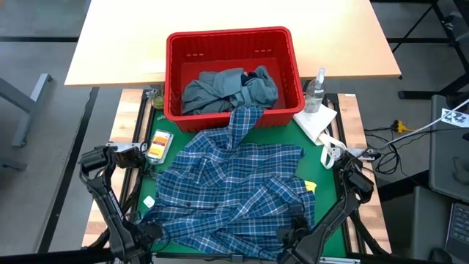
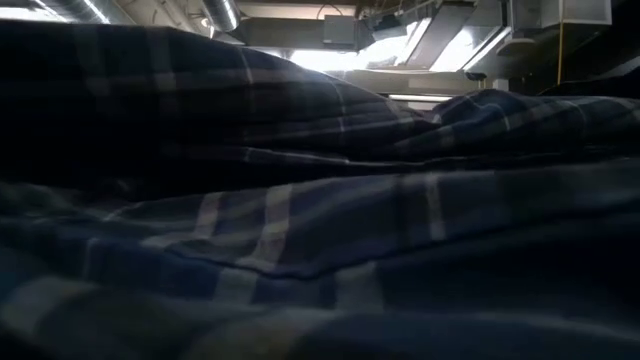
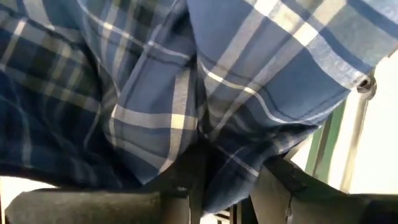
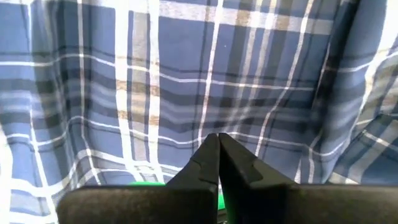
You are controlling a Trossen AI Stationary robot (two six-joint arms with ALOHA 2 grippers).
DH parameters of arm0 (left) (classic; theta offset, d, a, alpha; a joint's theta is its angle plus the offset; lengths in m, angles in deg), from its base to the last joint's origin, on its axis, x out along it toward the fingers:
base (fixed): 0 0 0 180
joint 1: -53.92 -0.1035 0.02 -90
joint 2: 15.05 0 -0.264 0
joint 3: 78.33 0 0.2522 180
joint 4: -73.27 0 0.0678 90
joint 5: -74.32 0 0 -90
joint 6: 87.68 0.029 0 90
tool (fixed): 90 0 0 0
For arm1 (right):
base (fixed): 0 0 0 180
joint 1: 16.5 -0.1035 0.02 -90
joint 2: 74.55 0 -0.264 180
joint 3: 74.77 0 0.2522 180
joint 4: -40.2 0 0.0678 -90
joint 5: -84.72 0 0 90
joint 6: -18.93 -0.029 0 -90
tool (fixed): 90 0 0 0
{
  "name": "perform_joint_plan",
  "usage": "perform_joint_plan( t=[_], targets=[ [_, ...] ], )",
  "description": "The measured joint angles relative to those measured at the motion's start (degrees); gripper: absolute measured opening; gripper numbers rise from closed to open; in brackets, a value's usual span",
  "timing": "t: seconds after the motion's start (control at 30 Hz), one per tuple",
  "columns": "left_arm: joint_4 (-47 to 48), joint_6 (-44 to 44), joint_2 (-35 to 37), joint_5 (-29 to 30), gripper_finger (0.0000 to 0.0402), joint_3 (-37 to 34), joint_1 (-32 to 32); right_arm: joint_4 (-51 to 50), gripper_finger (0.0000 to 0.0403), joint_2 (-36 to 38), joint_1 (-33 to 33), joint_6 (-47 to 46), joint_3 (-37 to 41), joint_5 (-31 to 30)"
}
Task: Fold Laundry from Bin
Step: Fold the blue shirt
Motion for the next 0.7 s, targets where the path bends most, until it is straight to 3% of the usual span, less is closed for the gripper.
perform_joint_plan(
  t=[0.27, 0.7],
  targets=[
    [0.1, -0.7, 0.0, 3.9, 0.0099, 4.6, 1.6, 0.0, 0.0002, 0.0, 0.0, 1.3, 0.0, 0.5],
    [-0.1, -0.3, 0.0, 15.5, 0.0099, 13.1, 2.1, 0.0, 0.0002, 0.0, 0.0, 1.4, 0.0, 0.5]
  ],
)
